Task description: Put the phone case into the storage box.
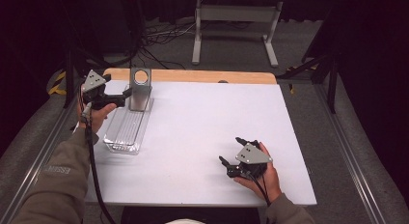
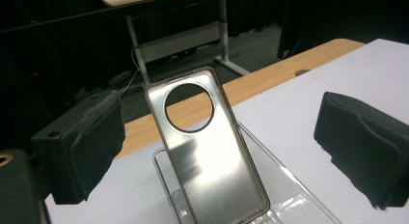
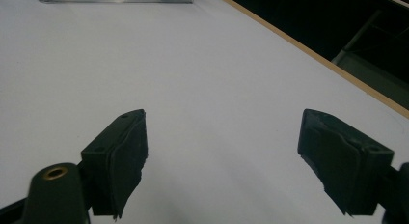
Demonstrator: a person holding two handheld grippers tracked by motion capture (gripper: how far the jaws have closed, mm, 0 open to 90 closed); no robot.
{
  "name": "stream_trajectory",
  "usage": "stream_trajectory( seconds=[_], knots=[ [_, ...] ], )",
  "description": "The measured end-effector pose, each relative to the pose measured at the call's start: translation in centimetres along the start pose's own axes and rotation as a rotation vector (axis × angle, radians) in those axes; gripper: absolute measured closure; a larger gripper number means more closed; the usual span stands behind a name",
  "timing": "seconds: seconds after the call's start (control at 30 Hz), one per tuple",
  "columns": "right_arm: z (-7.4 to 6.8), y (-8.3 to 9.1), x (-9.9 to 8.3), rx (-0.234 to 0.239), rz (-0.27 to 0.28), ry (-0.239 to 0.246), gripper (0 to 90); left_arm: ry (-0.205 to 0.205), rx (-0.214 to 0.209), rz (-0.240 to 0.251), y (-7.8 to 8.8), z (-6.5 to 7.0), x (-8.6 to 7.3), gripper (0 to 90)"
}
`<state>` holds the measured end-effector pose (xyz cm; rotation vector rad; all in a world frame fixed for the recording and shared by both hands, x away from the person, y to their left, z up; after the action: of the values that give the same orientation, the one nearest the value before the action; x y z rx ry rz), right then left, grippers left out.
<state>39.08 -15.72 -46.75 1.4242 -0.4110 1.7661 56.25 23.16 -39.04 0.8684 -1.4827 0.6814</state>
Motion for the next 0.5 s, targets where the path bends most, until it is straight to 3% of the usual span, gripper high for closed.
stream_trajectory(
  seconds=[0.5],
  knots=[
    [-0.1, 0.0, 0.0, 0.008, 0.004, 0.001, 18.7, -0.007, -0.028, 0.041, 0.9, 1.7, 0.4, 4.0]
  ],
)
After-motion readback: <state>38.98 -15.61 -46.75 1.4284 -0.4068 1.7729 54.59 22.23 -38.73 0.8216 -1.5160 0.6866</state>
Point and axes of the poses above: each handheld gripper's, and its own axes: y roughly backward along the jaws, x roughly out of its top, z roughly to its right, the point moved 8 cm from there along -y, roughly forward along the jaws, and after that the axes turned 13 degrees about z, right-handed, at the moved point
